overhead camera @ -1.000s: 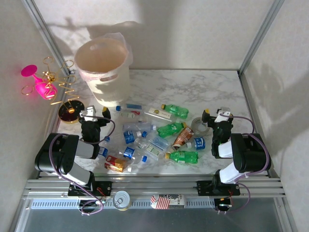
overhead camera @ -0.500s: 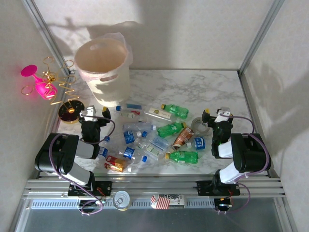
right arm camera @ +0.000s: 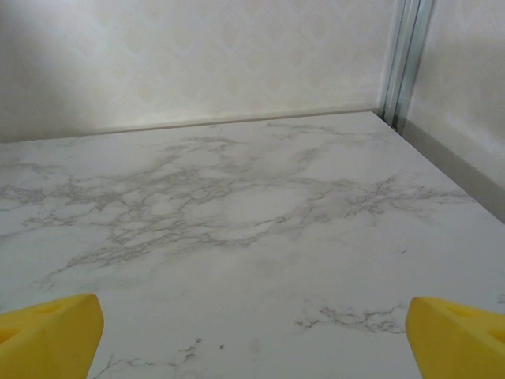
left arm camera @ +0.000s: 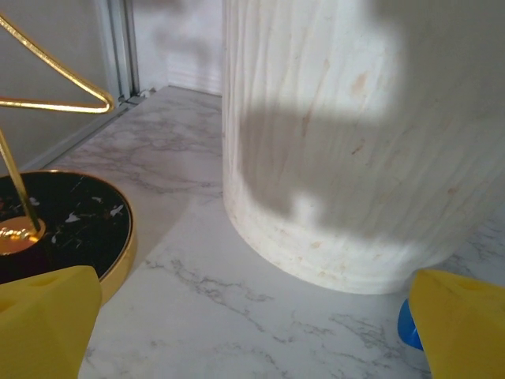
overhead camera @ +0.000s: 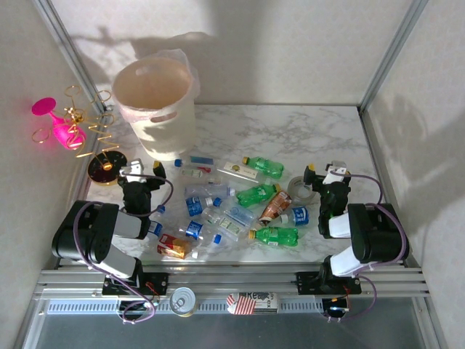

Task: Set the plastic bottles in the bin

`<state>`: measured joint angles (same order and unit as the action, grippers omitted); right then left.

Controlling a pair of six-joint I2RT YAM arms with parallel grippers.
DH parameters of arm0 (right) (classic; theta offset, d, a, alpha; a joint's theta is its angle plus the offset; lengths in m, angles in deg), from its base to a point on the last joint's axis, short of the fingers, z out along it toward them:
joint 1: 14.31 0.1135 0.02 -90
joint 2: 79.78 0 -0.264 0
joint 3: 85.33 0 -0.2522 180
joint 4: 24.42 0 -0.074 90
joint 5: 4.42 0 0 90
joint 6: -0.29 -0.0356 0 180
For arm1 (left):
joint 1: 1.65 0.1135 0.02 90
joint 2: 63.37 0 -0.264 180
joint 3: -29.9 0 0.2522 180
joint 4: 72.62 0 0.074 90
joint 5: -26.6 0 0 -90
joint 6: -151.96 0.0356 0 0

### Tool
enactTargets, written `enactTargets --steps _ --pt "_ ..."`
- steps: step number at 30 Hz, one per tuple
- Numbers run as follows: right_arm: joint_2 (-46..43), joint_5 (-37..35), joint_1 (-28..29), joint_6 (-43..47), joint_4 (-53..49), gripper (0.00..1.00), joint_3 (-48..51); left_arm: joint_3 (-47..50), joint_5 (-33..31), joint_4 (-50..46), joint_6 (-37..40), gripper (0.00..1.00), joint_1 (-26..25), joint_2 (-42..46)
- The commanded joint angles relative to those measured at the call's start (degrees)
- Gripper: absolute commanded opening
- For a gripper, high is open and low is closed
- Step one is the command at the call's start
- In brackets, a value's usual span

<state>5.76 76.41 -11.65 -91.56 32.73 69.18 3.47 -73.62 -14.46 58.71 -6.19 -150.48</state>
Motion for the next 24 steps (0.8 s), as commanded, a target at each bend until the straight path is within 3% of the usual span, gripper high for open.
enactTargets --steps 1,5,7,9,17,24 --pt "-5.63 -3.56 1.22 1.47 -4.82 0.99 -1.75 -3.17 -4.37 -7.53 -0.1 1.0 -1.15 5.08" --pt "-12.21 -9.64 4.05 0.27 -13.06 0.97 -4.7 -4.4 -11.21 -13.06 -0.55 0.99 -2.93 11.22" --pt "-15.69 -10.14 5.04 -3.32 -19.99 0.96 -6.82 -6.71 -16.6 -20.69 -4.64 0.99 -3.44 15.68" --pt "-18.38 -11.03 6.05 -8.15 -28.61 0.96 -9.61 -9.52 -18.04 -28.84 -10.21 0.99 -3.46 20.14" --pt "-23.89 -2.1 11.33 -28.71 -60.9 0.99 -20.42 -15.76 -6.16 -49.0 -33.21 1.0 -4.54 31.52" --pt "-21.25 0.42 20.0 -34.56 -80.66 0.99 -28.99 -16.35 -8.4 -43.86 -41.04 1.0 -20.14 29.56"
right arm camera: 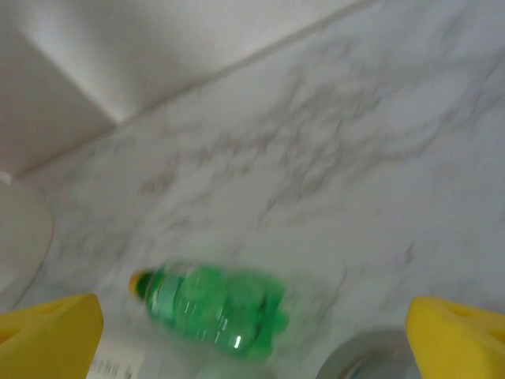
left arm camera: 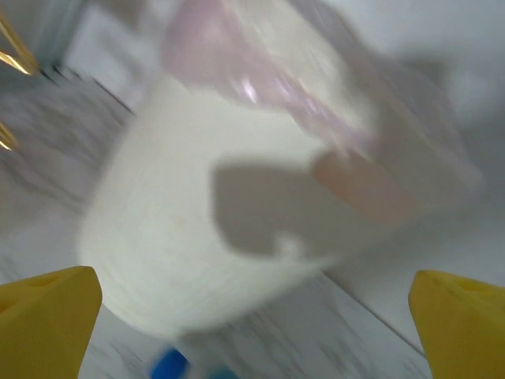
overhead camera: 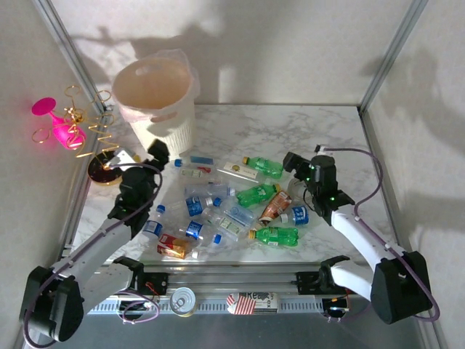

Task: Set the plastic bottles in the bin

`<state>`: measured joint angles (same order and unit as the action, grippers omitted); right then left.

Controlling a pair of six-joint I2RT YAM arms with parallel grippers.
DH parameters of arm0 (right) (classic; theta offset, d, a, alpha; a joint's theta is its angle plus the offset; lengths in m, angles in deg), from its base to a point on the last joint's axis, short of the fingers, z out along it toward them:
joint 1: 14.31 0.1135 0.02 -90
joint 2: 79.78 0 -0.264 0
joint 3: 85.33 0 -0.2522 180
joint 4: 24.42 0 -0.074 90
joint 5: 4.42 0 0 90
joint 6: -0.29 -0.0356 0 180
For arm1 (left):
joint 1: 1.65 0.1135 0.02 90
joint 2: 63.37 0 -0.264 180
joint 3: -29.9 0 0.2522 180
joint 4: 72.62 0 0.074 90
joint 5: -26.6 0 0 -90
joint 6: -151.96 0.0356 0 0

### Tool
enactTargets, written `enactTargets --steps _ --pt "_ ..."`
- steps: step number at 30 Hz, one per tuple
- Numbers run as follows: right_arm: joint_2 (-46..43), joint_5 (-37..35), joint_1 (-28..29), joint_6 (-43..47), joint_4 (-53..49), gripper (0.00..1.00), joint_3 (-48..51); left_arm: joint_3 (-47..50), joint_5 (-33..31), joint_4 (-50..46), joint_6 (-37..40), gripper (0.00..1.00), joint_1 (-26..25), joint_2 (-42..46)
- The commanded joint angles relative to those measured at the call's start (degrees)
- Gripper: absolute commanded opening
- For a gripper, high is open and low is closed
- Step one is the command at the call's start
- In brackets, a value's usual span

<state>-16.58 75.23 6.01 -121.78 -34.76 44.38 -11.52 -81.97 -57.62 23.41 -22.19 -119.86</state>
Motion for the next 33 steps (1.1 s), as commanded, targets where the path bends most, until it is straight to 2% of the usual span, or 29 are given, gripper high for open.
enactTargets --steps 1,5,7,10,14,18,20,26,33 --pt "1.74 1.66 3.29 -4.24 -16.46 0.99 -5.72 -2.29 -0.65 -0.39 -5.87 1.0 -6.26 -1.96" --pt "3.87 1.15 6.63 -4.08 -28.76 0.99 -10.99 -6.86 -0.96 0.02 -3.2 1.0 -12.37 -6.27" --pt "4.59 -4.15 8.69 -6.29 -37.11 0.99 -12.99 -9.28 -1.52 -0.02 -0.74 1.0 -14.98 -8.56" --pt "3.25 -9.82 9.58 -11.33 -43.92 0.99 -12.21 -10.65 -3.02 1.3 0.93 1.0 -17.4 -11.82" --pt "-1.66 -11.27 9.53 -18.15 -46.04 0.99 -8.47 -10.97 -0.09 4.43 -0.04 0.99 -18.03 -15.39" --pt "-6.57 -11.83 8.23 -22.85 -47.1 0.99 -7.6 -12.22 1.32 3.7 1.25 1.0 -18.88 -17.62" --pt "-7.61 -10.41 6.57 -23.71 -46.9 0.99 -7.16 -12.24 1.77 3.02 1.67 1.0 -18.91 -17.93" --pt "-8.81 -0.4 -2.71 -24.83 -42.36 0.99 -3.11 -9.7 0.82 2.02 1.81 1.0 -18.93 -16.11" --pt "-9.7 5.27 -8.07 -28.18 -40.33 0.93 0.23 -5.63 -0.63 2.54 0.36 1.0 -18.93 -12.85"
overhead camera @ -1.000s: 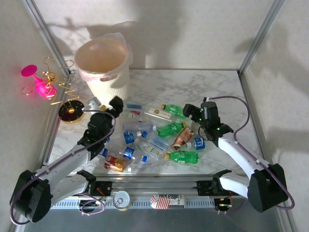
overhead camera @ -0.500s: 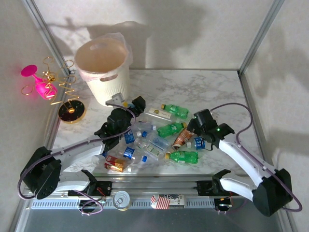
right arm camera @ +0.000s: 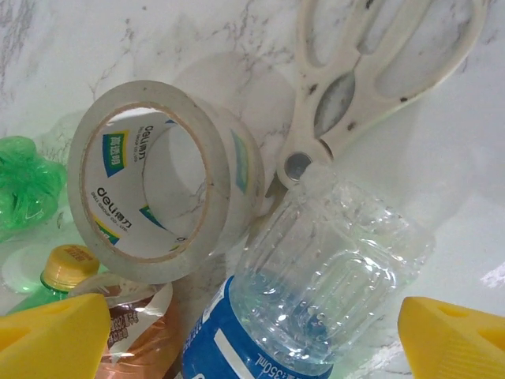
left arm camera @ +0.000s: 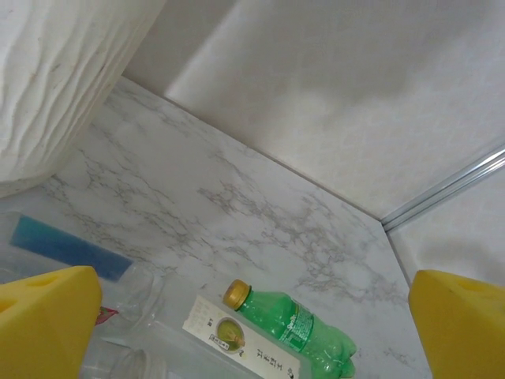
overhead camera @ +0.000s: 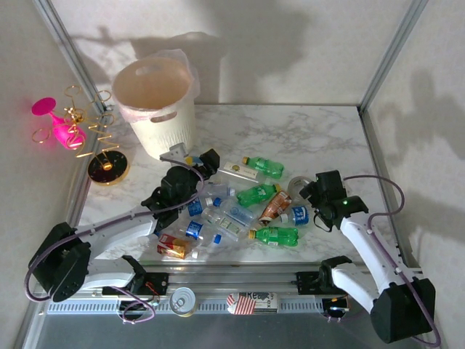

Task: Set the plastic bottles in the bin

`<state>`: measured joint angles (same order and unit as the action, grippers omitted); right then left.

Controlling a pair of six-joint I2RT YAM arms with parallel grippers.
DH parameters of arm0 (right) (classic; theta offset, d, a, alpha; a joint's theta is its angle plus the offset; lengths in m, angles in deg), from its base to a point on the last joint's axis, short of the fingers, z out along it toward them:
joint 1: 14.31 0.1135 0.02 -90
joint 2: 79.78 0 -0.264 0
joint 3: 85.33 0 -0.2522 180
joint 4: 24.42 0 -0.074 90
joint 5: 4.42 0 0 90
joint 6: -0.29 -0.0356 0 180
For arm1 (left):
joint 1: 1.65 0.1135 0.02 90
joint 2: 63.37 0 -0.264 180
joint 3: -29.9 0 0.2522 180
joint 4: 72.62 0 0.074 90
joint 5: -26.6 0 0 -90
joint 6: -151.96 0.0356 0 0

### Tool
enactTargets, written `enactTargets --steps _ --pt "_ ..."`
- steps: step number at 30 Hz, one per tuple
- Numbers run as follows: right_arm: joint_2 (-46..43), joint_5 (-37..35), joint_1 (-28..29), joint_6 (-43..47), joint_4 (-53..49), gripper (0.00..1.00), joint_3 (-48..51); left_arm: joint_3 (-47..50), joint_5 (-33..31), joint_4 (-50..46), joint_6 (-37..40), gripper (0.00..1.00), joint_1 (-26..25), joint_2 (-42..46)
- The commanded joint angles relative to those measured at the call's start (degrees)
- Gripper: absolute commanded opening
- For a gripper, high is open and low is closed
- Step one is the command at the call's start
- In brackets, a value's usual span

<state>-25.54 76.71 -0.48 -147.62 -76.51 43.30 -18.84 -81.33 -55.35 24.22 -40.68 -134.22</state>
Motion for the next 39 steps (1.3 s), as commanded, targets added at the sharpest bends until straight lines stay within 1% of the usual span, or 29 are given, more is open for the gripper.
enactTargets --steps 1,4,8,13,19,27,28,31,33,36,39 --pt "-0.8 5.08 -2.27 -2.62 2.01 0.93 1.95 1.88 -1.43 0.18 -0.57 1.0 -0.44 1.58" --pt "-0.78 8.48 -4.05 -4.45 4.27 0.91 5.09 2.23 -2.09 0.19 -0.58 1.0 -0.44 1.5" --pt "-0.47 10.68 -4.94 -5.99 7.52 0.9 8.02 2.54 -2.99 0.44 -0.06 1.0 -0.44 1.68" --pt "0.7 10.18 -5.12 -6.24 9.69 0.87 10.03 2.63 -3.64 0.85 0.12 1.0 -0.35 1.69" --pt "2.57 9.68 -5.34 -6.52 13.47 0.8 12.2 2.73 -3.86 1.23 -0.32 1.0 -0.35 1.5" --pt "4.64 8.5 -5.39 -6.07 16.52 0.8 13.93 2.58 -4.79 1.14 0.03 1.0 -0.35 1.63" --pt "4.83 8.5 -5.34 -5.99 16.75 0.78 13.96 2.55 -4.85 1.14 0.03 1.0 -0.35 1.72" --pt "4.32 7.76 -5.39 -5.52 16.63 0.7 13.62 2.46 -4.92 1.06 0.03 1.0 -0.35 1.93" --pt "3.02 6.9 -5.42 -4.92 15.98 0.68 12.88 2.31 -5.01 0.97 0.33 1.0 -0.35 2.18" --pt "-0.09 6.93 -5.38 -2.69 16.32 0.59 11.34 2.11 -5.31 0.88 1.47 1.0 -0.18 2.98" --pt "-2.65 7.11 -5.42 0.33 15.88 0.54 8.04 1.55 -2.61 1.22 3.87 1.0 0.99 4.44"
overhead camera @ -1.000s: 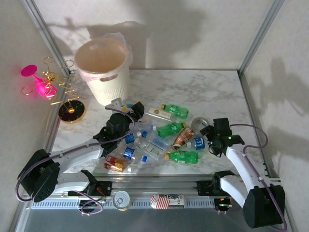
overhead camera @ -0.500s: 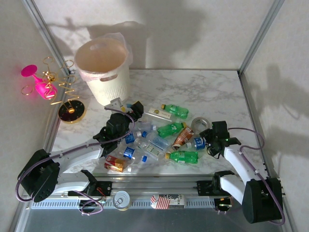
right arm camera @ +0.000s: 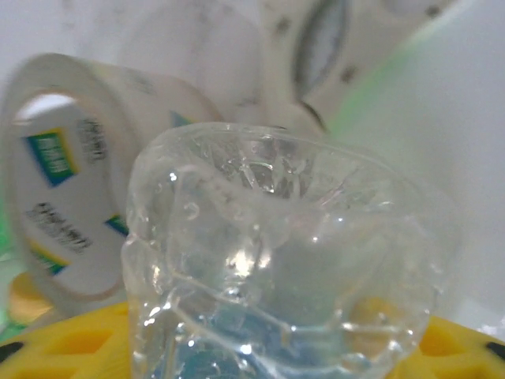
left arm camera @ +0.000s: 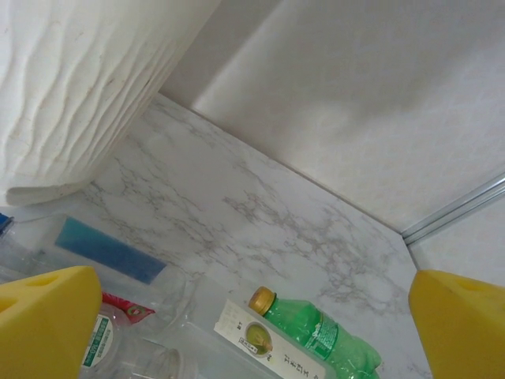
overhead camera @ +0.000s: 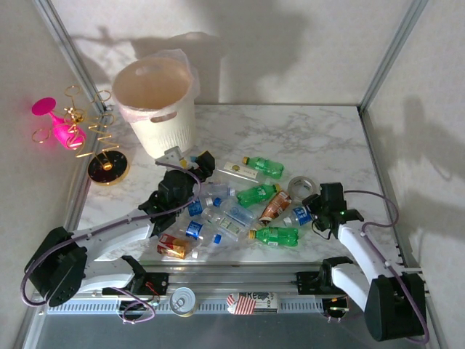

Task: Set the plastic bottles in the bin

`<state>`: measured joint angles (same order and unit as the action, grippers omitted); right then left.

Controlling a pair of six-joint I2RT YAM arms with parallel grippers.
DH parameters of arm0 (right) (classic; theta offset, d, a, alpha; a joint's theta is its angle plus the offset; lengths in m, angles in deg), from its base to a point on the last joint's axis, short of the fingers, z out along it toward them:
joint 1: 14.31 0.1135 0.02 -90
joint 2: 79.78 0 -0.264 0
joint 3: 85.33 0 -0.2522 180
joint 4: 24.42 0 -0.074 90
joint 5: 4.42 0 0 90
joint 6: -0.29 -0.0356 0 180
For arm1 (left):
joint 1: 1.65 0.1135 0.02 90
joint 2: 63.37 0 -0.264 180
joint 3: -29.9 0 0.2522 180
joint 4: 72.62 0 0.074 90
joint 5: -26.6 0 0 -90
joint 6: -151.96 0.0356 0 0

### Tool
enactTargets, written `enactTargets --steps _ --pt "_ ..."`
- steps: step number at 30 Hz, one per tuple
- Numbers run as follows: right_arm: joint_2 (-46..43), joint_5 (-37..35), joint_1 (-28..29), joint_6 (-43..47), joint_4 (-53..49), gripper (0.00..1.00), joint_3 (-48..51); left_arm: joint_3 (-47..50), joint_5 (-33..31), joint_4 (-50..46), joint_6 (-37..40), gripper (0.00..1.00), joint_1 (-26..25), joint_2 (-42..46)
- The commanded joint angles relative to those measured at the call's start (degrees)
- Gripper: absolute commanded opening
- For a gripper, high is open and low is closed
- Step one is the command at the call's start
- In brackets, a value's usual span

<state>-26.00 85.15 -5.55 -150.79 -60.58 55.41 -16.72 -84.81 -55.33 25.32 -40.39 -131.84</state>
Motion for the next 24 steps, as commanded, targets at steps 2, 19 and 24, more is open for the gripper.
enactTargets --steps 2,19,24 --pt "-2.43 -0.2 -0.36 6.53 0.19 0.52 -7.43 -1.98 4.59 0.54 5.12 1.0 1.92 3.03" --pt "19.97 27.64 11.06 21.94 21.22 0.46 -28.63 -12.94 50.4 -4.05 13.23 1.0 5.3 -5.1" --pt "24.03 28.49 15.31 23.53 21.36 0.47 -32.47 -16.05 55.3 -8.16 16.43 0.99 3.75 -9.79"
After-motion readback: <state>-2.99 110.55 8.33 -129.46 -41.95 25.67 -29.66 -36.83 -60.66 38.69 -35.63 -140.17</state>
